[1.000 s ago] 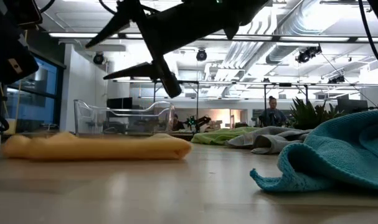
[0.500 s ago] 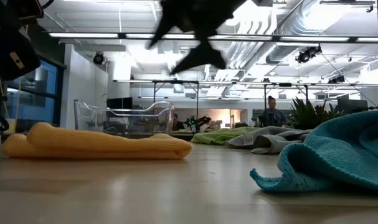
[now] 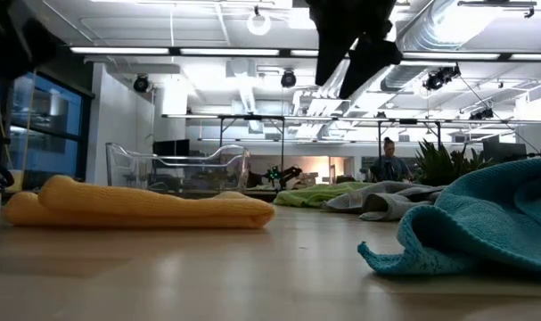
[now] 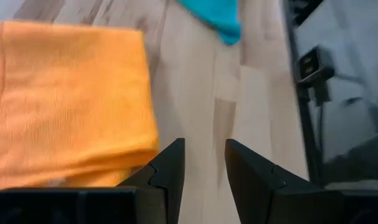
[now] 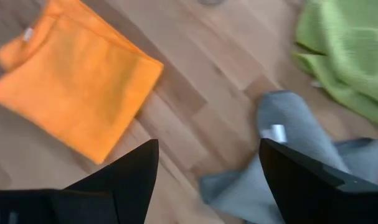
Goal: Fold microfiber towels
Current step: Fold the orange towel
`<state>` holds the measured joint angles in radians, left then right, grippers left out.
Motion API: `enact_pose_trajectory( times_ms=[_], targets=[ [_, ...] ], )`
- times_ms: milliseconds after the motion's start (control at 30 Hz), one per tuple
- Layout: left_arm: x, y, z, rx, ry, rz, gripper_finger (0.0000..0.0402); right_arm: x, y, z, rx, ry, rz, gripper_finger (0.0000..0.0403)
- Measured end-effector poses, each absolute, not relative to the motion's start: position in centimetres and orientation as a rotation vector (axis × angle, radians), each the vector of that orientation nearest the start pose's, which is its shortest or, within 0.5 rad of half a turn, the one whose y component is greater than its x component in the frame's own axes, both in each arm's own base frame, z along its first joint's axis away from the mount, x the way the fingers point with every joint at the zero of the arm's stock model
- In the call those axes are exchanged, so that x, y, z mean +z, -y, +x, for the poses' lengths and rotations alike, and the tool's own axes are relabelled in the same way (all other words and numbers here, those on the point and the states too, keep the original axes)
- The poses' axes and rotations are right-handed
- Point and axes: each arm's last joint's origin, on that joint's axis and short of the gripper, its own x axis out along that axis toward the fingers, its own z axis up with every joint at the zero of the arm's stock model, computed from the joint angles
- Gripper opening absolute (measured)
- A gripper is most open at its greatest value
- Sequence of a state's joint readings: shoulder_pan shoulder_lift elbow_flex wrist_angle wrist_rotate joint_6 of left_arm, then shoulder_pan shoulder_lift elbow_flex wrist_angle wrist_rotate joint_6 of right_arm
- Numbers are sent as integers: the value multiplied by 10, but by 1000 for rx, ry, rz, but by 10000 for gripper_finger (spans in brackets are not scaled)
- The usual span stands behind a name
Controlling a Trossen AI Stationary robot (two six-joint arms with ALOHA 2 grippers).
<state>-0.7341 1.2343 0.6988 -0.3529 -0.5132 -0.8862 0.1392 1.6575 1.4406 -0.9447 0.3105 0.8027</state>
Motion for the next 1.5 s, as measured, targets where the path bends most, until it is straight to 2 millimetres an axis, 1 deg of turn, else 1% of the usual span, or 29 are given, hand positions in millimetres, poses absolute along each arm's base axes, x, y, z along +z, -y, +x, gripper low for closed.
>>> enact_pose_trajectory(
  times_ms=[67,133,233,300,367,433,500,600,700,900,1033,1267,1367,1500],
  targets=[
    [203,159,188,190,-733,-385,106,286,-37,330,-587,-989,449,268],
    [197,172,191,240,-702,-487,114,286,-37,330,-574,-996,432,268],
    [190,188,191,283,-658,-682,138,286,-37,331,-555,-1002,404,268],
    [183,196,189,347,-604,-806,159,286,-37,331,-543,-1006,386,268],
    [174,199,188,431,-555,-929,182,286,-35,331,-528,-1009,364,268],
    [164,199,189,528,-528,-1066,202,286,-34,332,-511,-1008,338,268],
    [153,195,194,618,-545,-1174,217,287,-32,334,-500,-1003,323,268],
    [142,190,203,686,-592,-1228,230,287,-30,334,-498,-997,318,268],
    [137,182,211,746,-571,-1263,232,287,-30,334,-499,-997,319,268],
    [136,167,222,823,-532,-1300,226,287,-31,334,-499,-996,322,268],
    [135,161,226,845,-563,-1324,221,287,-31,335,-500,-992,326,268],
    [135,150,233,887,-536,-1338,211,288,-31,336,-500,-978,329,268],
    [135,147,237,887,-574,-1369,206,288,-31,336,-500,-976,329,268],
    [134,146,239,868,-656,-1357,201,288,-31,336,-500,-976,329,268]
  ],
)
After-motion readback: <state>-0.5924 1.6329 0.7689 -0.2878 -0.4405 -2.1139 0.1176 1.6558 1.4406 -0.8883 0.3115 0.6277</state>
